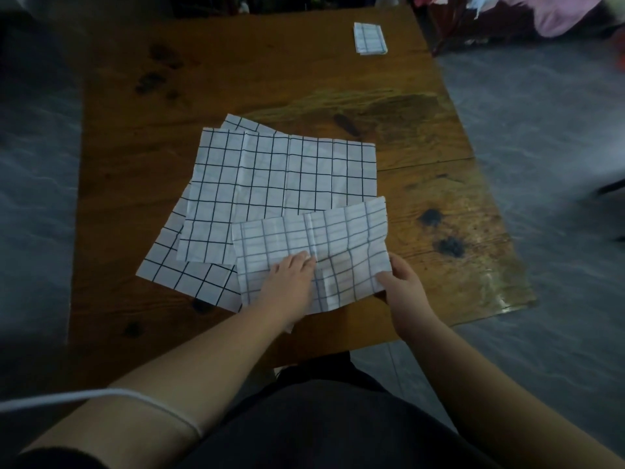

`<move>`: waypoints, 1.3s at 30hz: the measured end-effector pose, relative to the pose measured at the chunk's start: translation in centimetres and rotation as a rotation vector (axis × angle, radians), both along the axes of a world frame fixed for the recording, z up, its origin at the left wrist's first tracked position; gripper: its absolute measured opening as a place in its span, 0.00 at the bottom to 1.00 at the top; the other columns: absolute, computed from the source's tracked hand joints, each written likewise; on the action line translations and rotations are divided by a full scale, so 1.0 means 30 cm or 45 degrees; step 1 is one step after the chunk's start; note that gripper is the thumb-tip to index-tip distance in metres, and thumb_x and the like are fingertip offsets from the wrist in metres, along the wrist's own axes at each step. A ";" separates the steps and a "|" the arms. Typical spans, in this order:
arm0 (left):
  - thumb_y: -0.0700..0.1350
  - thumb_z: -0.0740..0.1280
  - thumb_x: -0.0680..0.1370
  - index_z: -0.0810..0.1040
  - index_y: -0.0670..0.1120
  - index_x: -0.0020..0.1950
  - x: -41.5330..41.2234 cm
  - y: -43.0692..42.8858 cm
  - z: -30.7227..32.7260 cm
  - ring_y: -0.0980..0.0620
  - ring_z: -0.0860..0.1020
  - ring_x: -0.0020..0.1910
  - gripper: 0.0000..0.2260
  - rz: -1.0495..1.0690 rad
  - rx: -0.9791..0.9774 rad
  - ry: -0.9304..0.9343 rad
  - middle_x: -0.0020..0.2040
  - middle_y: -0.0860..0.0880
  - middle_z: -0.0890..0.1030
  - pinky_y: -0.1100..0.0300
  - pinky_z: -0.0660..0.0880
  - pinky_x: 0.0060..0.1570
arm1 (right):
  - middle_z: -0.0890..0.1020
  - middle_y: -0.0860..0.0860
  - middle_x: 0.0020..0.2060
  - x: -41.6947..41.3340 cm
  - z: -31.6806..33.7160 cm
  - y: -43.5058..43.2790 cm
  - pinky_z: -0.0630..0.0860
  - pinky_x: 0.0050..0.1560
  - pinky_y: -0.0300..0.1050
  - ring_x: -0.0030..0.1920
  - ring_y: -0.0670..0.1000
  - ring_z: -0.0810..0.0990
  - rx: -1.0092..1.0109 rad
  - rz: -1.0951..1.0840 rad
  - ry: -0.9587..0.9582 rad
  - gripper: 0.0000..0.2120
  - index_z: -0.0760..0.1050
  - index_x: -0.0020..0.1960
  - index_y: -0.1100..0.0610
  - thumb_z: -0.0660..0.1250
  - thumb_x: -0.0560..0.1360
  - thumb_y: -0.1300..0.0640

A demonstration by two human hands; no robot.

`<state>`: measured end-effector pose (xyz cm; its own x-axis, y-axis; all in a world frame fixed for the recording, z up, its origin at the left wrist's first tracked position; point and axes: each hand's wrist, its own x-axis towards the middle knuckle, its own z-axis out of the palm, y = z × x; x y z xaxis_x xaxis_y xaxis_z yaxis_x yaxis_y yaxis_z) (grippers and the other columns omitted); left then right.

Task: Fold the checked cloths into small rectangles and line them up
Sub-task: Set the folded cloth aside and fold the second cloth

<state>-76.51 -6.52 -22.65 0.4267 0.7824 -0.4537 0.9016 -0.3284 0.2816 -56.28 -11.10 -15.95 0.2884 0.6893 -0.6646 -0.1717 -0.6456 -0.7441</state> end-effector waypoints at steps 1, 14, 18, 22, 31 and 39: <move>0.44 0.62 0.81 0.51 0.49 0.83 -0.007 -0.008 0.000 0.47 0.53 0.80 0.32 0.007 -0.010 -0.019 0.83 0.48 0.52 0.47 0.53 0.77 | 0.87 0.53 0.50 -0.023 0.021 -0.003 0.84 0.51 0.60 0.51 0.60 0.86 0.055 0.073 -0.041 0.20 0.80 0.61 0.48 0.61 0.79 0.68; 0.46 0.64 0.81 0.55 0.49 0.82 -0.271 -0.130 0.061 0.44 0.52 0.81 0.31 0.255 0.047 -0.092 0.82 0.46 0.54 0.44 0.54 0.78 | 0.76 0.48 0.43 -0.329 0.002 0.006 0.76 0.36 0.39 0.37 0.46 0.75 0.199 0.805 -0.486 0.22 0.69 0.72 0.43 0.63 0.82 0.61; 0.46 0.62 0.81 0.55 0.48 0.81 -0.359 -0.175 0.077 0.45 0.52 0.81 0.30 0.322 0.077 -0.118 0.82 0.45 0.55 0.46 0.54 0.79 | 0.76 0.48 0.39 -0.400 -0.064 0.006 0.71 0.29 0.33 0.34 0.45 0.73 0.180 0.940 -0.535 0.21 0.68 0.74 0.46 0.63 0.83 0.58; 0.48 0.62 0.82 0.53 0.48 0.82 -0.417 -0.217 0.083 0.47 0.54 0.80 0.31 0.385 0.127 -0.123 0.82 0.47 0.56 0.47 0.56 0.77 | 0.76 0.45 0.47 -0.455 -0.101 -0.009 0.70 0.35 0.32 0.43 0.44 0.76 0.191 1.099 -0.606 0.23 0.66 0.75 0.48 0.66 0.82 0.51; 0.44 0.60 0.82 0.57 0.47 0.81 -0.450 -0.289 0.076 0.49 0.53 0.80 0.27 0.360 0.083 -0.184 0.81 0.47 0.57 0.50 0.56 0.77 | 0.74 0.50 0.64 -0.392 -0.169 -0.094 0.73 0.63 0.45 0.66 0.50 0.72 0.130 1.275 -0.810 0.21 0.69 0.74 0.52 0.63 0.82 0.59; 0.43 0.59 0.83 0.51 0.46 0.83 -0.326 -0.340 0.035 0.47 0.49 0.81 0.30 0.122 0.001 -0.109 0.83 0.46 0.52 0.50 0.53 0.78 | 0.70 0.49 0.73 -0.291 -0.198 -0.200 0.64 0.76 0.48 0.74 0.50 0.65 0.212 1.463 -1.183 0.27 0.67 0.76 0.53 0.63 0.78 0.61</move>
